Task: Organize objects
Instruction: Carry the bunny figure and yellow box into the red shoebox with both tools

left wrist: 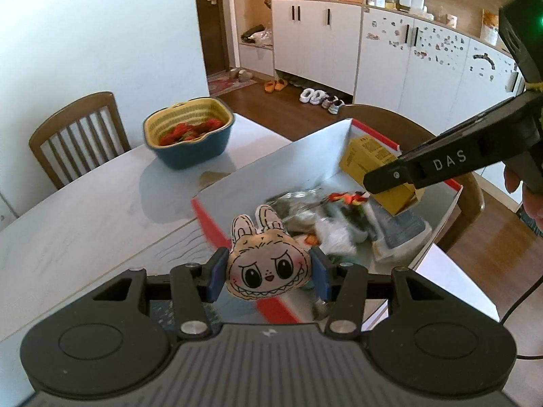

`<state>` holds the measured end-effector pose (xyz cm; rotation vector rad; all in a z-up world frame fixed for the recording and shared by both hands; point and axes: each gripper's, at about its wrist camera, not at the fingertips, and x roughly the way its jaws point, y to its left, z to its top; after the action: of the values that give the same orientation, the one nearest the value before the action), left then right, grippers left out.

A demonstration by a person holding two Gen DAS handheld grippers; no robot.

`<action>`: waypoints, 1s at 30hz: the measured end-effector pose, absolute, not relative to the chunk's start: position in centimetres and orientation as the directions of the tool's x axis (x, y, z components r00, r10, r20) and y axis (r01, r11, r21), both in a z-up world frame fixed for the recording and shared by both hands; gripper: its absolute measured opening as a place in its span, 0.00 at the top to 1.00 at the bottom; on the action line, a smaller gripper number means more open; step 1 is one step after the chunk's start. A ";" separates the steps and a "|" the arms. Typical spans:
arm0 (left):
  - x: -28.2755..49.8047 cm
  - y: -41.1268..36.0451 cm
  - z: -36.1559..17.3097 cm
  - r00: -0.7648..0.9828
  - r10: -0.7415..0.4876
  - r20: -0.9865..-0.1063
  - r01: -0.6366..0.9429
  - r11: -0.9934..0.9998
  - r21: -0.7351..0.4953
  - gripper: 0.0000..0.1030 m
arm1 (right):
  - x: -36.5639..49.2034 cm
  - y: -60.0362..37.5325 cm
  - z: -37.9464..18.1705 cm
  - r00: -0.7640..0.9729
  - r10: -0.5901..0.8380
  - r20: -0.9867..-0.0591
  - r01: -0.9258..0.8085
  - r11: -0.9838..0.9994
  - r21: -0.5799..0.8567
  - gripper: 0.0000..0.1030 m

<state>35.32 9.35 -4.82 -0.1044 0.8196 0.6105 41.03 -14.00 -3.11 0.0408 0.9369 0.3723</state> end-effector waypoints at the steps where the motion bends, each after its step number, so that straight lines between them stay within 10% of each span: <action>1: 35.9 9.3 -5.0 0.522 0.466 -0.715 -0.544 0.827 0.142 0.51 | 41.1 -14.6 -3.3 0.535 0.326 -0.779 -0.290 0.937 0.193 0.73; 30: 47.0 14.4 -12.2 0.387 0.434 -0.814 -0.549 0.818 0.175 0.51 | 50.9 -17.9 -12.3 0.440 0.248 -0.863 -0.238 0.959 0.154 0.73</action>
<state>47.03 14.39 -12.22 -0.1303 0.9925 0.6271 50.88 -17.92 -12.26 0.0105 1.0730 0.3021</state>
